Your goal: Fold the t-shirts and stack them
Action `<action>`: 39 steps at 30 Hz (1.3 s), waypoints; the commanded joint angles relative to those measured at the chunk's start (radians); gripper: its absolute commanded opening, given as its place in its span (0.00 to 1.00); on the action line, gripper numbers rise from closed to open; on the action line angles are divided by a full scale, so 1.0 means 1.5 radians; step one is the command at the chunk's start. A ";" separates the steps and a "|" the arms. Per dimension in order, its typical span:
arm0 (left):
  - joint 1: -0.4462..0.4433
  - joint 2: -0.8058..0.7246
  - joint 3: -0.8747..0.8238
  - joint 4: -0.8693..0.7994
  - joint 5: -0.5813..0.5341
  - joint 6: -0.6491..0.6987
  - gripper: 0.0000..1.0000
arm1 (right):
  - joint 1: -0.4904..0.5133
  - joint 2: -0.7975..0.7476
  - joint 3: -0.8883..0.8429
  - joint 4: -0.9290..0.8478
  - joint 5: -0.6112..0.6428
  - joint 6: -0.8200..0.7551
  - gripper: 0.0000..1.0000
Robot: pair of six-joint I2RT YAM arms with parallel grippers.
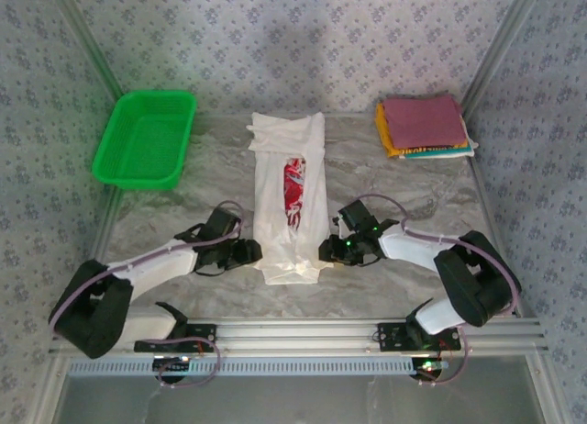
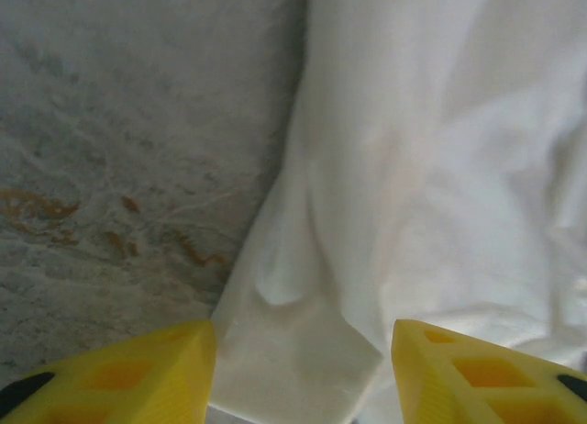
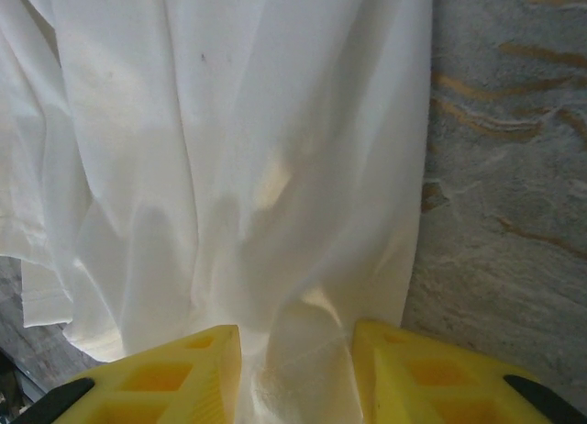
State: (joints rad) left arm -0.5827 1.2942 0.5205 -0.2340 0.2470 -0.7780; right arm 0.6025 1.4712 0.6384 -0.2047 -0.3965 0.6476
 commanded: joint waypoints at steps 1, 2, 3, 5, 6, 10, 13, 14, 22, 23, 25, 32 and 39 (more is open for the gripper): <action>0.001 0.029 0.004 0.016 0.019 0.009 0.51 | 0.010 0.016 0.004 -0.010 0.012 0.001 0.40; -0.002 0.034 0.004 0.031 0.025 0.009 0.49 | 0.011 0.017 0.005 -0.009 0.012 0.001 0.40; -0.005 0.039 0.005 0.044 0.028 0.011 0.47 | 0.012 0.018 0.005 -0.008 0.015 0.002 0.39; -0.014 0.049 0.009 0.061 0.033 0.013 0.43 | 0.013 0.021 0.004 -0.007 0.018 0.003 0.38; -0.017 0.054 0.013 0.071 0.040 0.012 0.42 | 0.013 0.023 0.005 -0.005 0.018 0.003 0.38; -0.040 0.069 0.016 0.105 0.047 0.005 0.33 | 0.018 0.033 0.007 0.000 0.017 0.008 0.34; -0.041 0.068 0.005 0.107 0.036 -0.002 0.23 | 0.020 0.033 0.008 -0.002 0.021 0.010 0.22; -0.041 0.062 -0.001 0.103 0.029 -0.004 0.20 | 0.019 0.030 0.008 -0.004 0.021 0.011 0.19; -0.040 0.018 -0.038 0.123 0.032 -0.024 0.00 | 0.018 0.011 0.000 0.013 -0.013 0.017 0.00; -0.040 0.017 -0.039 0.120 0.035 -0.024 0.00 | 0.020 0.009 -0.002 0.012 -0.016 0.018 0.00; -0.040 0.008 -0.048 0.115 0.043 -0.029 0.00 | 0.027 -0.001 -0.017 0.016 -0.023 0.024 0.00; -0.069 -0.150 -0.100 0.010 0.002 -0.083 0.00 | 0.079 -0.078 -0.082 0.024 -0.026 0.067 0.00; -0.056 -0.202 -0.019 -0.058 -0.014 -0.077 0.00 | 0.064 -0.103 -0.014 0.019 -0.039 0.087 0.00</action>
State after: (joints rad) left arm -0.6846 0.9840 0.4225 -0.2657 0.2447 -0.8845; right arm 0.7101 1.3281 0.5495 -0.1677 -0.4355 0.7494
